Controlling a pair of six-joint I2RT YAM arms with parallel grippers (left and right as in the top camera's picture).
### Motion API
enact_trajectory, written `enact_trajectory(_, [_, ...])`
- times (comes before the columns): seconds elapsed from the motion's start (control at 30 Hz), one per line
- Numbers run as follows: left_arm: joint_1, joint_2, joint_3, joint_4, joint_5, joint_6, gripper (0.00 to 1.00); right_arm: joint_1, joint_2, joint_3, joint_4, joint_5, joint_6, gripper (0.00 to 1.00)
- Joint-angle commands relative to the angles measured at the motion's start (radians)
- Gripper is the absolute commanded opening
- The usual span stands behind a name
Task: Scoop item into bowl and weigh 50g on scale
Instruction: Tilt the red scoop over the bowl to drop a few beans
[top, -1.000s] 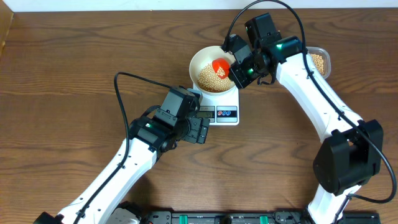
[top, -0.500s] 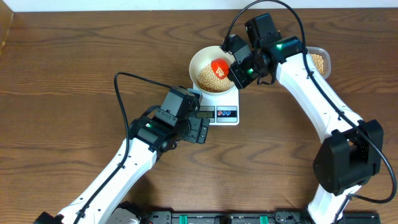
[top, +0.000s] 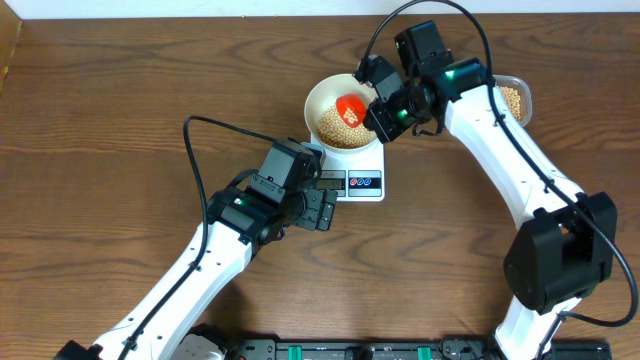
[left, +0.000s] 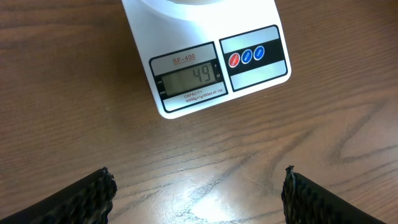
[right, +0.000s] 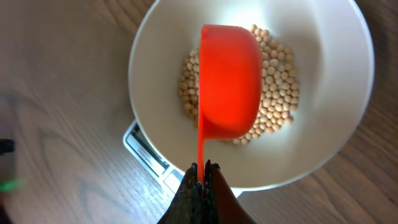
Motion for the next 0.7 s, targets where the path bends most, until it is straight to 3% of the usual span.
enact_trajectory(0.0, [-0.002,0.006,-0.002,0.001,-0.017,0.002,0.88,-0.03,-0.012,0.013,0.009,-0.085,0.017,0.01])
enact_trajectory(0.4, [-0.002,0.006,-0.002,0.001,-0.017,0.002,0.88,-0.167,-0.012,0.013,0.035,-0.341,0.02,0.01])
enact_trajectory(0.67, [-0.002,0.006,-0.002,0.001,-0.017,0.002,0.88,-0.198,-0.012,0.013,0.033,-0.349,0.019,0.01])
